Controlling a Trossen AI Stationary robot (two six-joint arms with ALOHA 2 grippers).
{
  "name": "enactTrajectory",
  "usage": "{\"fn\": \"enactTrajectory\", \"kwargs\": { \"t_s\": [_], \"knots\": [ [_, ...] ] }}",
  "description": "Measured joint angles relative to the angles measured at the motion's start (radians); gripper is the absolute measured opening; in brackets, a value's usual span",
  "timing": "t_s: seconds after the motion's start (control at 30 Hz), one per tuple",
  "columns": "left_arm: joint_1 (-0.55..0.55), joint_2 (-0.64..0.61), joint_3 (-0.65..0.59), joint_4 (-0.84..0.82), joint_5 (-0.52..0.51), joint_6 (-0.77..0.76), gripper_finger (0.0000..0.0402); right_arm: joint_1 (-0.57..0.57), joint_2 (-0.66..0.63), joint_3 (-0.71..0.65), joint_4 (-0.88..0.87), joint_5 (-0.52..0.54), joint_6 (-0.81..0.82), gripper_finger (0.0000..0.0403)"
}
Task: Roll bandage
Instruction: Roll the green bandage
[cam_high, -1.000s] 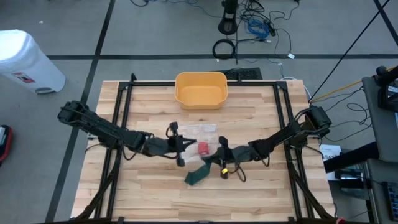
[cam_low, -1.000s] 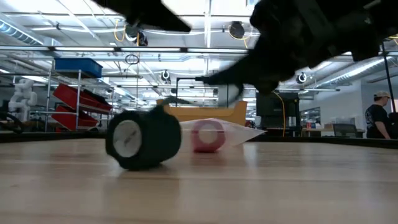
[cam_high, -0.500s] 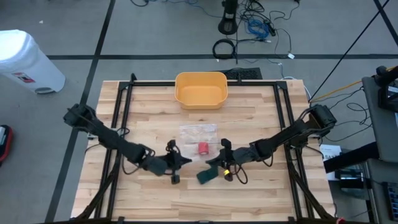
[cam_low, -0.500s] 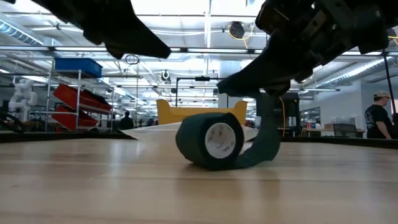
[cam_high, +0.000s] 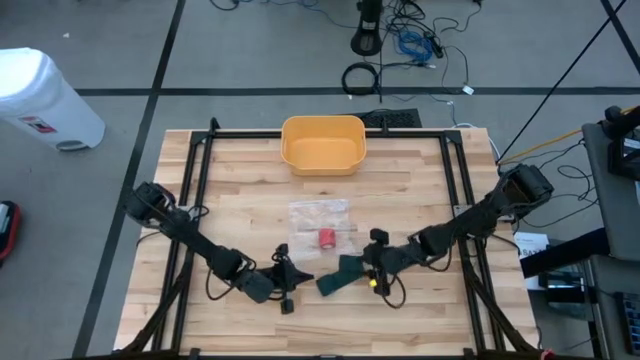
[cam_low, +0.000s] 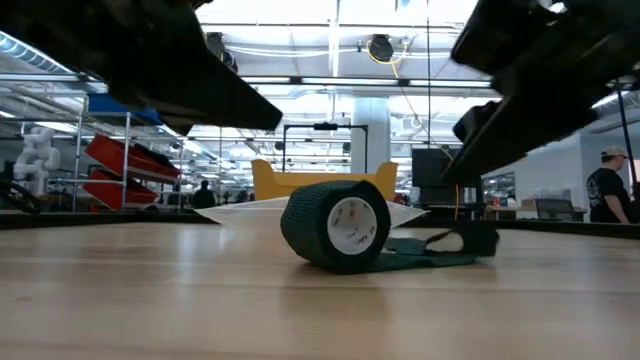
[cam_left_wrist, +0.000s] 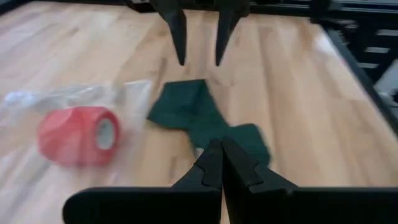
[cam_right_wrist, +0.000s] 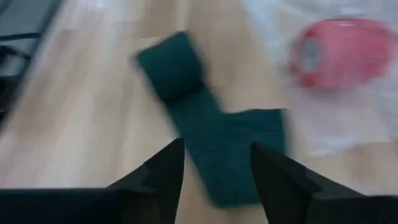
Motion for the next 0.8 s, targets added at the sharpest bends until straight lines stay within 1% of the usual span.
{"fn": "enactTrajectory", "kwargs": {
  "t_s": [0.1,0.2,0.27,0.33,0.4,0.47,0.53,0.63,0.8],
  "knots": [
    [-0.029,0.0,0.001,0.022,0.024,0.004,0.0,0.062,0.039,0.0,0.076,0.026,0.012,0.0147],
    [-0.052,0.012,0.013,0.027,0.071,0.003,0.0,0.109,0.093,0.001,0.209,0.11,0.011,0.0106],
    [-0.058,0.04,0.024,0.024,0.074,0.001,0.0,0.118,0.14,0.001,0.273,0.152,0.012,0.0074],
    [-0.057,0.076,0.044,0.023,0.075,0.0,0.0,0.112,0.196,0.005,0.323,0.173,0.017,0.0041],
    [-0.05,0.114,0.067,0.024,0.077,0.0,0.0,0.097,0.254,0.031,0.333,0.179,0.024,0.0013],
    [-0.04,0.149,0.084,0.023,0.073,-0.004,0.0,0.083,0.311,0.069,0.331,0.197,0.034,0.0006],
    [-0.027,0.177,0.095,0.018,0.064,-0.015,0.0,0.074,0.359,0.116,0.317,0.209,0.039,0.0011],
    [-0.009,0.192,0.099,0.02,0.04,-0.025,0.0,0.061,0.415,0.189,0.26,0.203,0.039,0.0008],
    [0.01,0.196,0.1,0.008,0.028,-0.015,0.0,0.065,0.48,0.315,0.128,0.205,0.035,0.0003]
  ]
}}
